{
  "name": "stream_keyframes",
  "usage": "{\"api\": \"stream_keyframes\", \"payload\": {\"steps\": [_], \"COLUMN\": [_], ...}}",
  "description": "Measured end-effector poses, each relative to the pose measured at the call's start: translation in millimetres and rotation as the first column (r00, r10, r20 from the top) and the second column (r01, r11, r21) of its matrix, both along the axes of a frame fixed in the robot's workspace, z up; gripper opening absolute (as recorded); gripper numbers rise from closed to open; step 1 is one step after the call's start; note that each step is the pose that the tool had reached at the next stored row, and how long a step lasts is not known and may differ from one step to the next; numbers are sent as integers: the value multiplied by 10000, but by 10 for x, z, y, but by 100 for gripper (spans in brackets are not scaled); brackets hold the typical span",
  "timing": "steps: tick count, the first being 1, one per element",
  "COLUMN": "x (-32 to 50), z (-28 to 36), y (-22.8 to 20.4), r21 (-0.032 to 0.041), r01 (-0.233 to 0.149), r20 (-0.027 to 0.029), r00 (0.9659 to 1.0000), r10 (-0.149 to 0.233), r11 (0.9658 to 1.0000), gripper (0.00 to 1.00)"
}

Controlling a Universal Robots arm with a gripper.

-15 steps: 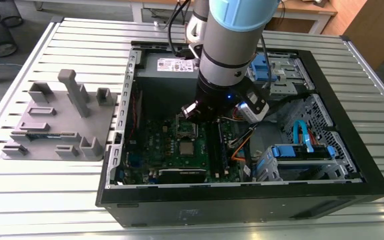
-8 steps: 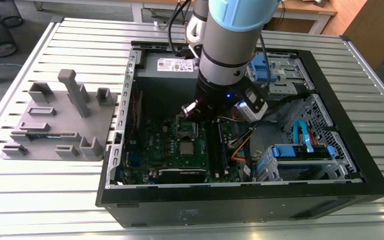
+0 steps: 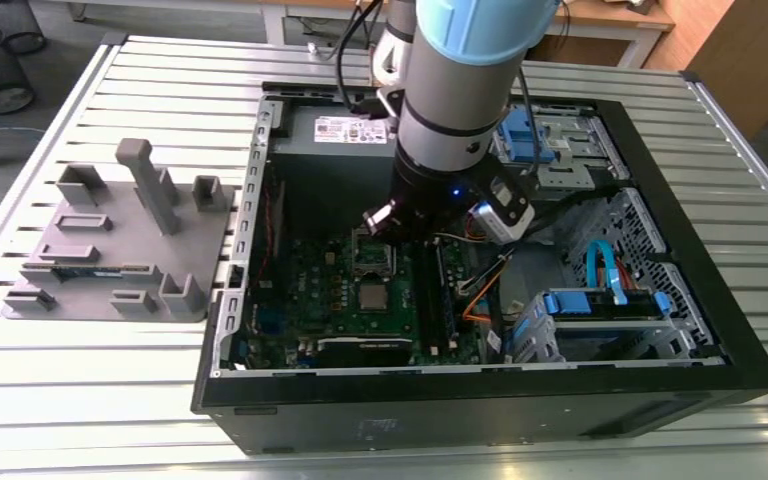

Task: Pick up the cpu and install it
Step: 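Close the cpu cover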

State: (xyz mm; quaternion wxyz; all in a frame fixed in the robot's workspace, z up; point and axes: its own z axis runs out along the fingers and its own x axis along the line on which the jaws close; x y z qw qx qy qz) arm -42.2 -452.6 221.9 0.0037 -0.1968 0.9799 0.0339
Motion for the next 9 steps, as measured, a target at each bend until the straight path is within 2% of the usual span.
{"api": "stream_keyframes", "payload": {"steps": [3, 9], "x": [0, 6], "z": [-13, -37], "y": [2, 22], "r21": [-2, 18], "r01": [-38, -288], "r20": [42, 65], "r00": [10000, 9996], "r10": [38, 288], "r11": [10000, 9996], "gripper": [11, 11]}}
